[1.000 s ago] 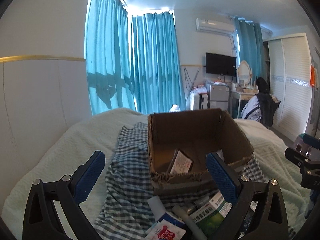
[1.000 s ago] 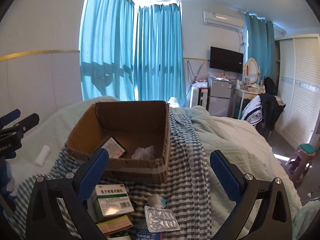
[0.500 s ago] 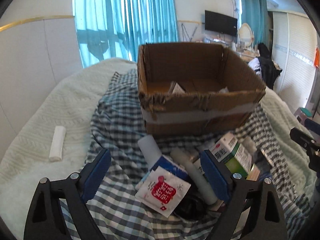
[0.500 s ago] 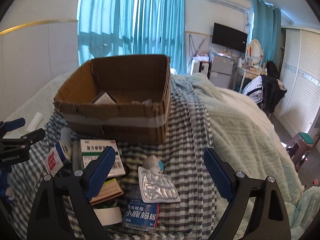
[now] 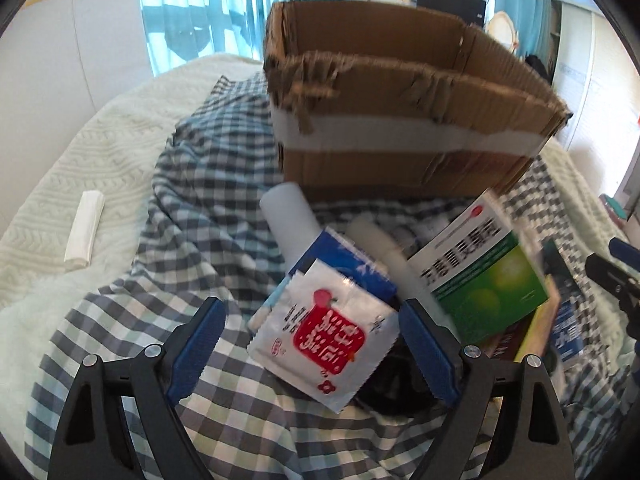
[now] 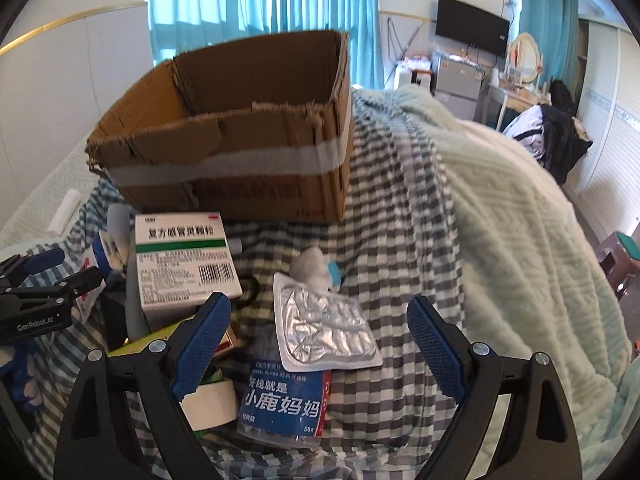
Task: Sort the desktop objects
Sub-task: 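Grasp the red-printed sachet with the left tool while the right grasps the blister pack, then carry the sachet and blister pack over the box and release them inside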
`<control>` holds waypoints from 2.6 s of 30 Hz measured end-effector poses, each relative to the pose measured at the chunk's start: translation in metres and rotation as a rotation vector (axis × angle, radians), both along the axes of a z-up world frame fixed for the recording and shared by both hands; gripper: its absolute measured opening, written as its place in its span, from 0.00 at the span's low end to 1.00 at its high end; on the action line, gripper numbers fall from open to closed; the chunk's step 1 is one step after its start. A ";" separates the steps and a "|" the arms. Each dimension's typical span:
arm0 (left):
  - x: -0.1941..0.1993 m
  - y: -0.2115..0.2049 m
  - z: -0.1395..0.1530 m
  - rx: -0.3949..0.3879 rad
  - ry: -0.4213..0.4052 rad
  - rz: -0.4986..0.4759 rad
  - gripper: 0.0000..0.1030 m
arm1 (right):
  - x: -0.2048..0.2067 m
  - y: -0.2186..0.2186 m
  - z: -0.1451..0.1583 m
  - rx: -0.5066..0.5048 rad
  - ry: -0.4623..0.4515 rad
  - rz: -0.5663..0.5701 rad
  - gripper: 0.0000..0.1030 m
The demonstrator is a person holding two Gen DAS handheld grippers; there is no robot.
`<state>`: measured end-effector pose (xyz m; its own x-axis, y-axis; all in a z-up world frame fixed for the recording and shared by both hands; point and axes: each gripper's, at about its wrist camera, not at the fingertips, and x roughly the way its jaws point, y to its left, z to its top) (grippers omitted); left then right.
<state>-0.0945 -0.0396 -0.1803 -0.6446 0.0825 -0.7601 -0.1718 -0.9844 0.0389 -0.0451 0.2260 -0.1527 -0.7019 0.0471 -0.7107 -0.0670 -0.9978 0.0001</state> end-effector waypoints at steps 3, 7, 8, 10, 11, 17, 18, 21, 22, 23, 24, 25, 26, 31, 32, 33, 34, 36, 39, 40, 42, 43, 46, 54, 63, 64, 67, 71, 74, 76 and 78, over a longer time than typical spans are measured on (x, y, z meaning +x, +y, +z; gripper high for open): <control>0.001 -0.002 -0.006 -0.005 -0.010 -0.001 0.82 | -0.004 -0.002 -0.009 -0.003 -0.026 0.017 0.88; 0.002 -0.001 -0.008 -0.007 -0.014 -0.012 0.71 | -0.009 -0.006 -0.018 0.002 -0.060 0.034 0.88; 0.003 0.000 -0.009 -0.009 -0.012 -0.019 0.68 | -0.011 -0.006 -0.020 0.001 -0.069 0.036 0.88; 0.006 0.003 -0.009 -0.028 0.004 -0.031 0.62 | -0.013 -0.006 -0.025 -0.005 -0.088 0.039 0.88; 0.006 0.004 -0.008 -0.035 0.008 -0.038 0.56 | -0.014 -0.006 -0.028 -0.009 -0.091 0.037 0.88; 0.012 0.009 -0.004 -0.073 0.039 -0.065 0.53 | -0.014 0.002 -0.036 -0.046 -0.123 0.013 0.67; 0.013 0.009 -0.003 -0.077 0.046 -0.066 0.53 | -0.015 0.004 -0.039 -0.043 -0.137 0.003 0.53; 0.018 0.008 0.003 -0.083 0.071 -0.064 0.52 | -0.013 0.009 -0.038 -0.074 -0.130 0.000 0.41; 0.019 0.009 0.005 -0.084 0.076 -0.065 0.52 | -0.012 0.009 -0.037 -0.078 -0.124 -0.001 0.36; 0.020 0.008 0.007 -0.084 0.081 -0.065 0.52 | -0.011 0.009 -0.036 -0.076 -0.121 -0.002 0.30; 0.022 0.008 0.009 -0.082 0.085 -0.064 0.52 | -0.009 0.009 -0.035 -0.066 -0.115 -0.007 0.28; 0.022 0.007 0.010 -0.081 0.087 -0.063 0.52 | -0.010 0.009 -0.034 -0.063 -0.114 -0.009 0.28; 0.023 0.007 0.012 -0.079 0.090 -0.063 0.52 | -0.009 0.010 -0.034 -0.062 -0.110 -0.013 0.27; 0.031 0.007 0.020 -0.071 0.107 -0.065 0.52 | -0.001 0.017 -0.028 -0.045 -0.086 -0.059 0.19; 0.032 0.006 0.022 -0.065 0.110 -0.066 0.52 | 0.001 0.018 -0.027 -0.032 -0.084 -0.072 0.17; 0.033 0.006 0.024 -0.060 0.113 -0.067 0.52 | 0.003 0.019 -0.026 -0.025 -0.081 -0.082 0.16; 0.034 0.006 0.026 -0.056 0.116 -0.067 0.52 | 0.005 0.020 -0.025 -0.024 -0.080 -0.091 0.15; 0.038 0.007 0.031 -0.047 0.125 -0.070 0.52 | 0.011 0.025 -0.024 -0.028 -0.073 -0.116 0.13; 0.042 0.008 0.038 -0.026 0.137 -0.073 0.52 | 0.019 0.035 -0.022 -0.047 -0.073 -0.161 0.10; 0.043 0.009 0.041 -0.018 0.141 -0.075 0.52 | 0.022 0.036 -0.021 -0.054 -0.075 -0.169 0.09; 0.045 0.010 0.046 -0.005 0.150 -0.079 0.52 | 0.028 0.040 -0.020 -0.061 -0.078 -0.187 0.08; 0.046 0.011 0.049 0.000 0.156 -0.081 0.52 | 0.030 0.040 -0.021 -0.053 -0.085 -0.192 0.08; 0.049 0.015 0.055 0.015 0.171 -0.089 0.52 | 0.027 0.039 -0.027 -0.042 -0.110 -0.200 0.08; 0.056 0.018 0.072 0.053 0.213 -0.106 0.52 | 0.033 0.031 -0.010 -0.030 -0.075 -0.186 0.08; 0.053 0.014 0.097 0.110 0.255 -0.106 0.52 | 0.061 0.012 0.032 -0.037 0.054 -0.156 0.07; 0.052 0.013 0.100 0.115 0.260 -0.105 0.52 | 0.064 0.011 0.036 -0.041 0.067 -0.150 0.07; 0.049 0.014 0.109 0.124 0.276 -0.098 0.52 | 0.069 0.002 0.055 -0.042 0.127 -0.122 0.07; 0.042 0.016 0.122 0.136 0.295 -0.093 0.52 | 0.077 -0.007 0.081 -0.065 0.209 -0.084 0.07; 0.037 0.019 0.134 0.148 0.313 -0.088 0.52 | 0.079 -0.012 0.099 -0.074 0.262 -0.062 0.07; 0.033 0.019 0.142 0.157 0.326 -0.087 0.52 | 0.079 -0.014 0.109 -0.086 0.288 -0.047 0.07; 0.031 0.020 0.149 0.162 0.343 -0.090 0.52 | 0.079 -0.017 0.118 -0.089 0.314 -0.036 0.07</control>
